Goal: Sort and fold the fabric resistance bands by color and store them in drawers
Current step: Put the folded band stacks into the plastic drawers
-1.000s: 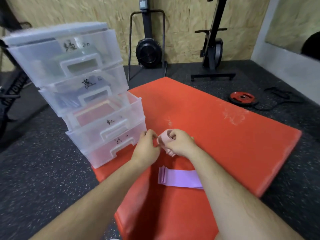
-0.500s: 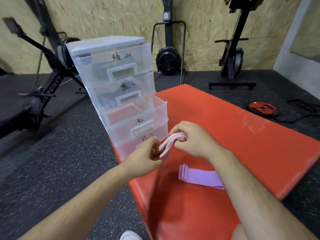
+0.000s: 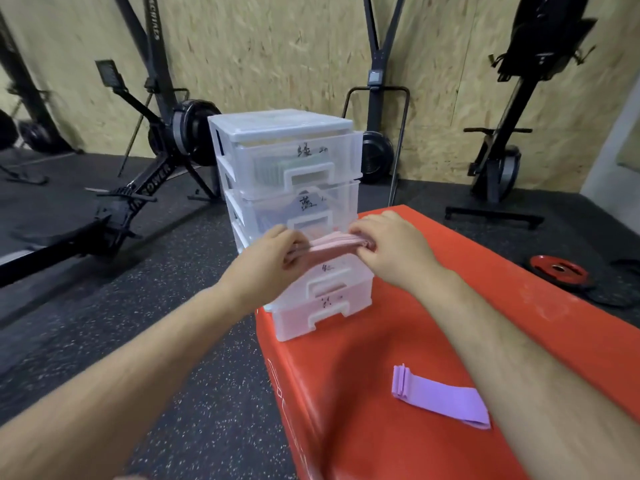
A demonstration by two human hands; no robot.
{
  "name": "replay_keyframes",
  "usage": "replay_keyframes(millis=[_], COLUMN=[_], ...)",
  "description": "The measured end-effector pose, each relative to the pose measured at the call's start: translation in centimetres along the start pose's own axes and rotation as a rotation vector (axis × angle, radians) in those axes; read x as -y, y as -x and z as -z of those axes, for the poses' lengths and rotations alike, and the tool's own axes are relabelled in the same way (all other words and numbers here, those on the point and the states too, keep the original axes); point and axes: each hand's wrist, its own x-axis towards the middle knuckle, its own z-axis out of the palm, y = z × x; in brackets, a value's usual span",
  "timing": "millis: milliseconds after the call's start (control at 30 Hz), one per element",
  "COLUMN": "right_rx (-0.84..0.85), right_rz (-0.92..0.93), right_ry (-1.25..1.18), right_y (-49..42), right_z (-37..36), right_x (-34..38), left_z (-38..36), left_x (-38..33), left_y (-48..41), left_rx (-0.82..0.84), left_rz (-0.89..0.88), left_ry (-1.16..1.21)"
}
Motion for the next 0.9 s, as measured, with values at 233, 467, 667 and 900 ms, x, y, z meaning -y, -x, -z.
replay_keyframes(millis=[233, 467, 667, 900], right_rx=[0.229, 0.5, 0.714, 0.174], right_rz=[-0.129, -0.256, -0.273, -0.144], right_ry=[0.055, -0.075, -0.067, -0.221], right_y=[-7.5, -9.6, -10.1, -6.6], right_z=[-3.3, -6.5, -6.5, -7.4], right_x=[-1.2, -2.2, -2.0, -2.9], left_z=[-1.3, -3.6, -4.3, -4.1], left_x=[4.2, 6.5, 7.0, 6.5], left_y=[-5.2, -6.5, -7.0, -5.6], left_rx=[0.155, 0.345, 0.456, 0.299], left_rz=[0.037, 0.148, 0.232, 0.128], left_ry=[-0.2, -0.139, -0.105, -0.153])
